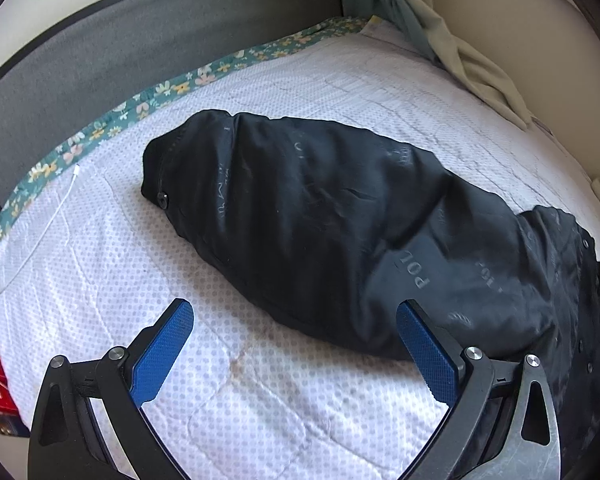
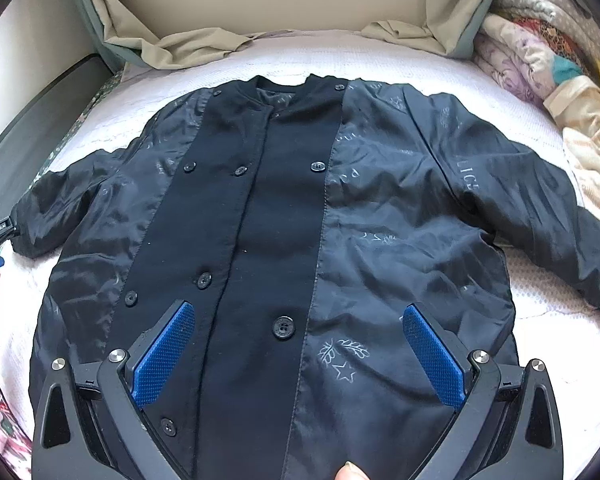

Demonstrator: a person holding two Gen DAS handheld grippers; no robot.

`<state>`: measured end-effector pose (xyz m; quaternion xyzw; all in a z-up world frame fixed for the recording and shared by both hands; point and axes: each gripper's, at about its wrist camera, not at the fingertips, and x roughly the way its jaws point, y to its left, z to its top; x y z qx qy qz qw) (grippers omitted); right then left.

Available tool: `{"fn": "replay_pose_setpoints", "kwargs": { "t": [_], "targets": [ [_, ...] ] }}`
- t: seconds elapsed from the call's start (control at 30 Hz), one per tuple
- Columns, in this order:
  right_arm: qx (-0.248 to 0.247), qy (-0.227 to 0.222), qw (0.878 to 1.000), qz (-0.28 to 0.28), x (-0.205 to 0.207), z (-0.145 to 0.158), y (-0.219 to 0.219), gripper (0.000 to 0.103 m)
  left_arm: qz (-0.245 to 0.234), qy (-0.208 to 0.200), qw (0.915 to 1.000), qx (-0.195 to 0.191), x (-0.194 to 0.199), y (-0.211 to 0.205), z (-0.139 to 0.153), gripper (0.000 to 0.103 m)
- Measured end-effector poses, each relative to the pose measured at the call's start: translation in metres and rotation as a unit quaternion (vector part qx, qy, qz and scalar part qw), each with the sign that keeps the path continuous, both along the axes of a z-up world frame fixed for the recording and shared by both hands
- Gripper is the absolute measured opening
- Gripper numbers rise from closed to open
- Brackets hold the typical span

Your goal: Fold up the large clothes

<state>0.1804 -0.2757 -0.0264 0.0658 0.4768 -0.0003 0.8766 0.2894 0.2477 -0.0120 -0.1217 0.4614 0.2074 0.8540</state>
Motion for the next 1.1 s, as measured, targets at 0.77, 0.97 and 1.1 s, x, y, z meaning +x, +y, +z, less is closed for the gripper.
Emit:
{"fn": "replay_pose_setpoints", "kwargs": {
  "t": [0.77,0.97,1.1],
  "targets": [
    [0.02,0.022,1.0,0.007,0.017,-0.013,0.007,0.103,0.118,-0.096,0.9187,-0.365,0.011,0.101,-0.072,0.069],
    [0.017,0.025,1.0,0.005,0.02,-0.016,0.009,0.103,0.109,-0.102,0.9033,-0.402,0.014,0.101,-0.076,0.025],
    [0.014,0.026,1.0,0.001,0.02,-0.017,0.008,0.103,0.068,-0.123,0.9378,-0.317,0.014,0.077,-0.029,0.017]
  ]
}}
